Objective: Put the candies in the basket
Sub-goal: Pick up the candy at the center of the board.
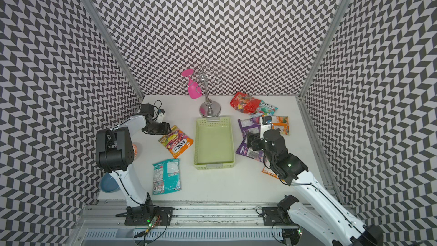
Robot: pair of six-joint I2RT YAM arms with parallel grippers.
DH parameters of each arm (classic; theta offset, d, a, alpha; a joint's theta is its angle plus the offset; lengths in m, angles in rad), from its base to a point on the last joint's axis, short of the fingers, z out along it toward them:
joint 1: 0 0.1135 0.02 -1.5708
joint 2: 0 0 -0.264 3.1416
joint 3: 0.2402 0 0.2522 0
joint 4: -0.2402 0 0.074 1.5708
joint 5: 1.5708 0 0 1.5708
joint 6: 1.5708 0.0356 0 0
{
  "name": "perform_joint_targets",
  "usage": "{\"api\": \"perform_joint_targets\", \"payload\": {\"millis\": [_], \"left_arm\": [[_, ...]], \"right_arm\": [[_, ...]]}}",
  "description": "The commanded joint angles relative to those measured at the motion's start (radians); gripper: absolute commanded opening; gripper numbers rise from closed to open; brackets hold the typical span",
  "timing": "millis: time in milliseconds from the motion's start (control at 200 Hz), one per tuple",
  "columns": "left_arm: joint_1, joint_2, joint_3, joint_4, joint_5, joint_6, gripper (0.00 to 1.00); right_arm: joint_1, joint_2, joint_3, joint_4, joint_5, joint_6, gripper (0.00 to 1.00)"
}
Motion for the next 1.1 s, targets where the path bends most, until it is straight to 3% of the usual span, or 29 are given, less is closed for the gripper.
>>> {"api": "perform_joint_targets", "payload": {"millis": [0,170,265,401,601,1096], "left_arm": [[-0.005,0.017,0.017,-0.027,0.047,0.016,0.64],[-0.004,0.054,0.026,-0.043,0.054,0.016,0.58],[-0.002,0.074,0.036,-0.051,0.054,0.015,0.5],[0.0,0.056,0.039,-0.053,0.047,0.008,0.35],[0.0,0.0,0.03,-0.046,0.037,-0.002,0.0],[-0.005,-0.265,0.002,-0.028,0.073,-0.066,0.0]], "right_arm": [[-0.003,-0.01,-0.009,0.05,0.015,-0.013,0.94],[-0.003,-0.009,-0.008,0.048,0.021,-0.011,0.94],[-0.004,-0.009,-0.008,0.054,0.016,-0.015,0.94],[-0.002,-0.008,-0.011,0.051,0.019,-0.01,0.94],[-0.004,-0.002,-0.012,0.056,0.02,-0.011,0.94],[-0.003,0.012,-0.014,0.056,0.023,-0.011,0.94]]}}
